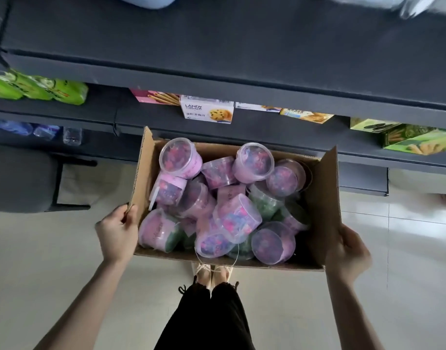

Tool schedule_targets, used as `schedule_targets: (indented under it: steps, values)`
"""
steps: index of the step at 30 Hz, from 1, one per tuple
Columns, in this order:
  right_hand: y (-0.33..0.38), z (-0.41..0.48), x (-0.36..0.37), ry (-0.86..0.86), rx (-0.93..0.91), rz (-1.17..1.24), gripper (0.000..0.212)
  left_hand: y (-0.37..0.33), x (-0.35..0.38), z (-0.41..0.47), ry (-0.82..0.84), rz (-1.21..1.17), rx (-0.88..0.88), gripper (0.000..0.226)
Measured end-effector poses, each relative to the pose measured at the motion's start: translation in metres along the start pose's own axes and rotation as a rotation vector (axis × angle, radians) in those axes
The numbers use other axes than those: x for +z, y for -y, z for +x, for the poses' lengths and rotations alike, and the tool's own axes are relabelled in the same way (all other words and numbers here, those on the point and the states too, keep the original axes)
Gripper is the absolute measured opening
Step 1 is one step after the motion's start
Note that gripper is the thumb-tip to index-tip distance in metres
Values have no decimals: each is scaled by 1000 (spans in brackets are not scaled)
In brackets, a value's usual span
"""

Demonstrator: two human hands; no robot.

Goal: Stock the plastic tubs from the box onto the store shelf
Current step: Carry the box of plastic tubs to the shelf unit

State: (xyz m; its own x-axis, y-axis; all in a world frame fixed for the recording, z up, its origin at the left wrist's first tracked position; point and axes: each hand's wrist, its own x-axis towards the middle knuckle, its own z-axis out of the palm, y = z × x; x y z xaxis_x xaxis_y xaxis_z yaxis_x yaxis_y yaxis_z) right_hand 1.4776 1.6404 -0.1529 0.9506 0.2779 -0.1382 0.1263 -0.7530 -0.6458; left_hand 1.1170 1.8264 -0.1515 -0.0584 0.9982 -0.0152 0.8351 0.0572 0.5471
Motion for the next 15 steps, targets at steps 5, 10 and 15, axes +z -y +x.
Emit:
schedule_targets:
  steps: [5, 10, 15]
  values:
    - [-27, -17, 11, -35, 94, 69, 20, 19, 22, -23, 15, -6, -54, 16]
    - [-51, -28, 6, -46, 93, 34, 11, 30, 22, -47, 9, -21, -85, 22]
    - [-56, -28, 5, -41, 26, -46, 13, 32, 21, -49, -9, -25, -118, 17]
